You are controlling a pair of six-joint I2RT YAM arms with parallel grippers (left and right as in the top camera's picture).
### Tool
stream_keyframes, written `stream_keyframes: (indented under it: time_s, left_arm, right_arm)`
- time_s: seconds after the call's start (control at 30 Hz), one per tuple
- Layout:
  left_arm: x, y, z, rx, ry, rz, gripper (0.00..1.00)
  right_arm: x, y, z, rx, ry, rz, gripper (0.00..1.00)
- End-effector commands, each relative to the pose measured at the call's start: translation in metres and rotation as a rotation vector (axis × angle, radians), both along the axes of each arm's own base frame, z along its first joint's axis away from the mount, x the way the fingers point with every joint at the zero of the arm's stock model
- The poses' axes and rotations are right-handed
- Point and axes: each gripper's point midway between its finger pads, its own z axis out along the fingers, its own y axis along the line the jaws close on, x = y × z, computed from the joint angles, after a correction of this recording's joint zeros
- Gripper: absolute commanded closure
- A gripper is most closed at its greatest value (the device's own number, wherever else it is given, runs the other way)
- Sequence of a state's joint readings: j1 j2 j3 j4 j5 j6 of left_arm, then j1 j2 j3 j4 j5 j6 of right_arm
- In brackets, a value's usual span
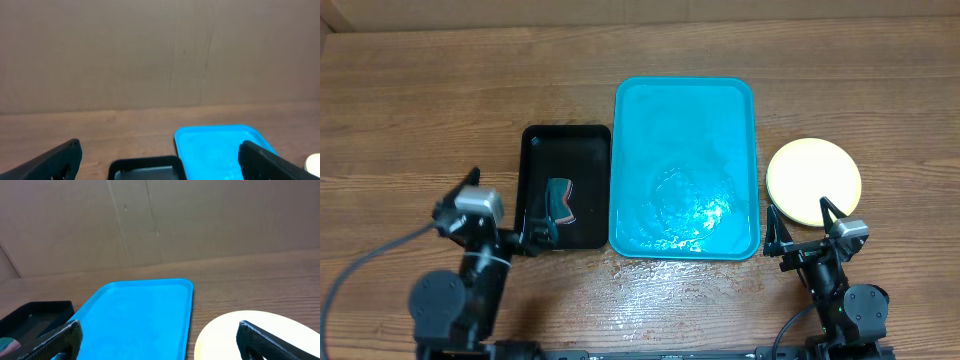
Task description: Clean dirty plates on tray and stack at the side
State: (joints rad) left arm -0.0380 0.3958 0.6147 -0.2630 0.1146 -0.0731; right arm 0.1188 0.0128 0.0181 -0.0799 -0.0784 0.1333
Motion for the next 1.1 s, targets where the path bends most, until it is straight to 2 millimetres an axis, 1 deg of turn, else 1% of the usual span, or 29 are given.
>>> stream_keyframes:
  time_s: [0.0, 0.17, 0.4, 0.6, 0.73, 0.77, 0.93, 1.0, 1.07]
  left_arm:
    - [-0.005, 0.005, -0.028, -0.04, -0.019, 0.026, 0.0]
    - [-0.01, 0.005, -0.051, -0.043, -0.082, 0.024, 0.0]
    - [-0.014, 0.005, -0.071, -0.044, -0.126, 0.025, 0.0]
    - [-0.009, 0.006, -0.092, -0.045, -0.141, 0.027, 0.0]
    - [-0.003, 0.005, -0.113, -0.045, -0.146, 0.027, 0.0]
    - [-0.002, 0.005, -0.121, -0.044, -0.123, 0.028, 0.0]
    - [-0.001, 0.005, -0.128, -0.043, -0.094, 0.025, 0.0]
    - [-0.001, 0.005, -0.138, -0.041, -0.054, 0.026, 0.0]
    - [-0.001, 0.005, -0.152, -0.038, 0.006, 0.027, 0.0]
  right_arm:
    - [0.0, 0.001, -0.002, -0.004, -0.004, 0.005, 0.0]
    - [0.0, 0.001, -0.002, -0.003, -0.004, 0.005, 0.0]
    - [0.0, 0.001, -0.002, -0.003, -0.004, 0.005, 0.0]
    - [0.0, 0.001, -0.002, -0.003, -0.004, 0.005, 0.0]
    - [0.0, 0.001, -0.002, -0.003, -0.004, 0.005, 0.0]
    - [0.0, 0.001, -0.002, -0.003, -0.004, 0.005, 0.0]
    - [0.0, 0.001, -0.002, -0.004, -0.004, 0.005, 0.0]
    - [0.0, 0.001, -0.002, -0.003, -0.004, 0.005, 0.0]
    - [0.0, 0.001, -0.002, -0.004, -0.004, 0.005, 0.0]
